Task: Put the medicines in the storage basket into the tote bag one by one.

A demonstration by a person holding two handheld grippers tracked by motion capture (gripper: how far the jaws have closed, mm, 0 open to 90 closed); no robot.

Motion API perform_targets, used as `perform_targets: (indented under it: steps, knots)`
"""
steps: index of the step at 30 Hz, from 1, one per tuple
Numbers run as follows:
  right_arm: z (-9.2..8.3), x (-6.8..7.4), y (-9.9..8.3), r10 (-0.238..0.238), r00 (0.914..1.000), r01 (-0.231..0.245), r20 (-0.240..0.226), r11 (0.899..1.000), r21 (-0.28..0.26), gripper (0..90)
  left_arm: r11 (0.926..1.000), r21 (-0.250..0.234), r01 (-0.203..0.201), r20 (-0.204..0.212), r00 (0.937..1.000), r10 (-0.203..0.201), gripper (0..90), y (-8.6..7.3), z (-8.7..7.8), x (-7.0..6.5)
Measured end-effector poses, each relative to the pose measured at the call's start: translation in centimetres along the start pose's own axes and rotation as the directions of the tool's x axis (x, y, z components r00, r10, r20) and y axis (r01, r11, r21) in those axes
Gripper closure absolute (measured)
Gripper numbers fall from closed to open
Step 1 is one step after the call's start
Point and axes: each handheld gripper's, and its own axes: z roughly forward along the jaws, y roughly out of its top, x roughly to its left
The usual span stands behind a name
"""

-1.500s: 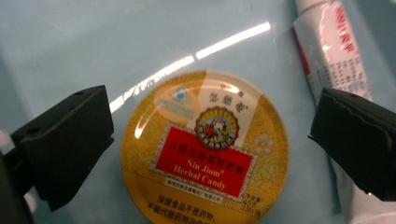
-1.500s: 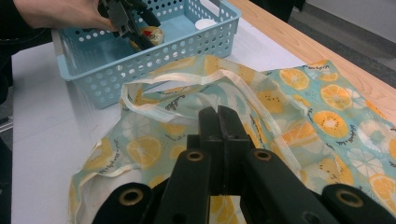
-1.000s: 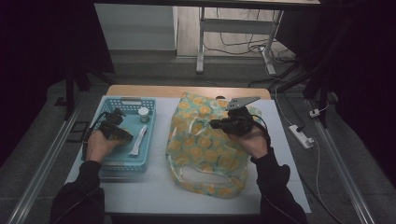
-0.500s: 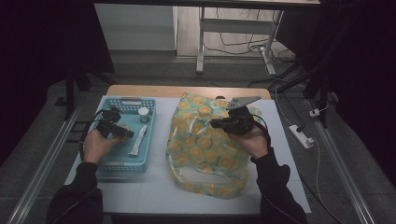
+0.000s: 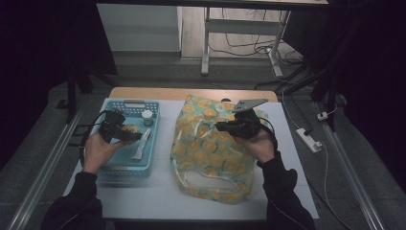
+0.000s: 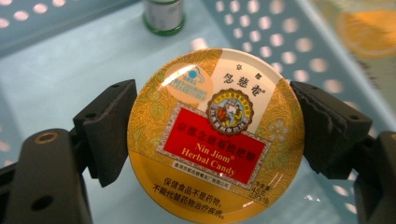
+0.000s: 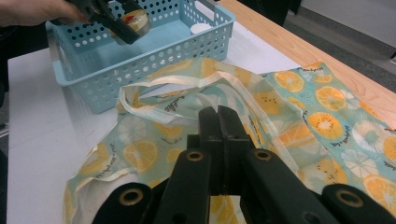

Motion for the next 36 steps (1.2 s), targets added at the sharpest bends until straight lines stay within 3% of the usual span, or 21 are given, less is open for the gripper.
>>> perform_targets:
  steps: [9, 18, 25, 36]
  knots:
    - [0.0, 0.0, 0.0, 0.006, 0.9999, -0.006, -0.009, 1.000, 0.004, 90.0, 0.9969, -0.048, -0.063, 0.039, 0.9972, 0.065, 20.4, -0.4, -1.4, -2.6]
    - [0.1, 0.0, 0.0, 0.006, 1.0000, -0.006, -0.008, 1.000, 0.004, 90.0, 0.9881, -0.081, -0.131, 0.074, 0.9878, 0.137, 20.4, -0.3, -2.4, -5.5]
    - [0.1, 0.0, 0.0, 0.007, 0.9999, -0.007, -0.008, 1.000, 0.001, 90.0, 0.9785, -0.098, -0.182, 0.102, 0.9762, 0.191, 20.4, -0.5, -2.5, -7.8]
    - [0.2, 0.0, 0.0, 0.010, 0.9999, -0.010, -0.009, 1.000, 0.002, 90.0, 0.9604, -0.125, -0.249, 0.154, 0.9515, 0.267, 20.4, -1.0, -2.3, -11.1]
